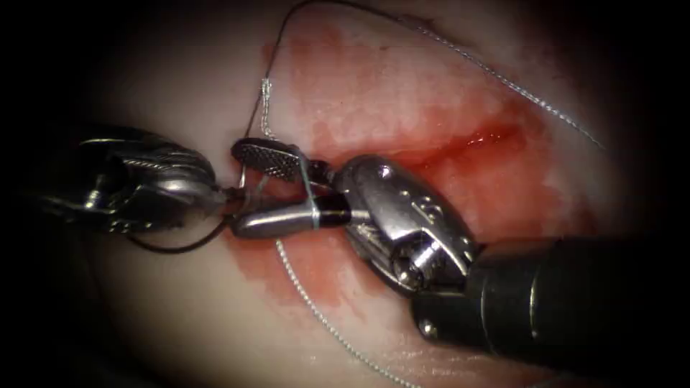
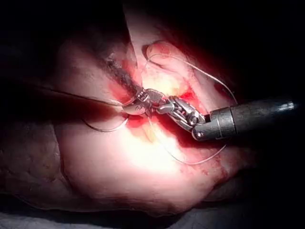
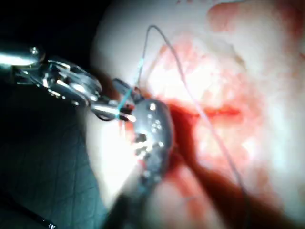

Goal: Wound Closure

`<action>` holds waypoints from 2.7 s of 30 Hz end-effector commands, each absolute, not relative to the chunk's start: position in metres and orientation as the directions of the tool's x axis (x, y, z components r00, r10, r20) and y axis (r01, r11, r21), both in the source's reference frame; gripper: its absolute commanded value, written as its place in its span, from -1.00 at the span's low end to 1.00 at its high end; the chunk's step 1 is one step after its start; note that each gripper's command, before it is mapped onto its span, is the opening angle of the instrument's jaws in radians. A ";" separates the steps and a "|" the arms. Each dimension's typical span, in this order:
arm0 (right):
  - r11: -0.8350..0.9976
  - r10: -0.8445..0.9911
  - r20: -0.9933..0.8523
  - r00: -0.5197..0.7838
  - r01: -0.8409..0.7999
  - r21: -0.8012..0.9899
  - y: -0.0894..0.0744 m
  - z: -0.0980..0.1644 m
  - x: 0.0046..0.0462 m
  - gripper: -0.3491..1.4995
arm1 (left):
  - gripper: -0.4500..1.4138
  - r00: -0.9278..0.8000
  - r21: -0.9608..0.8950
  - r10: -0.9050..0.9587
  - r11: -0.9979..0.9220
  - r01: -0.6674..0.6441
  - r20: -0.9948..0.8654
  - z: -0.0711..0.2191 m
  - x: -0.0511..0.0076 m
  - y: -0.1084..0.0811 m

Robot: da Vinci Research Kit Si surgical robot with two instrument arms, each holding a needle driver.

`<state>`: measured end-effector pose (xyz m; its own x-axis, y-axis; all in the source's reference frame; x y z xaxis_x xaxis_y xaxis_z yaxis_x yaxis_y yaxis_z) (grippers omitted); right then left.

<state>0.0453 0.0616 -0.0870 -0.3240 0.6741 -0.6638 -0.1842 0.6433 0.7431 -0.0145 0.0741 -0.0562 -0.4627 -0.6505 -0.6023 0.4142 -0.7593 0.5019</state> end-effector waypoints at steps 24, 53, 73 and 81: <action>0.580 0.626 -0.707 -0.330 -0.408 0.705 0.062 -0.087 0.0442 0.14 | -0.89 -0.465 0.508 -0.617 -0.787 0.351 -0.634 -0.057 -0.0153 0.070; 0.631 0.610 -0.740 -0.283 -0.390 0.670 0.062 -0.090 0.0418 0.25 | 0.24 -0.854 0.349 -0.005 -0.914 -0.208 -0.521 -0.059 -0.0207 0.062; 0.640 0.601 -0.751 -0.274 -0.397 0.658 0.062 -0.090 0.0420 0.25 | -0.89 -0.863 0.204 0.101 -0.952 -0.228 -0.494 -0.055 -0.0217 0.061; 0.668 0.601 -0.770 -0.212 -0.396 0.630 0.063 -0.090 0.0421 0.25 | -0.89 -0.910 0.277 0.009 -0.951 -0.135 -0.415 -0.056 -0.0167 0.061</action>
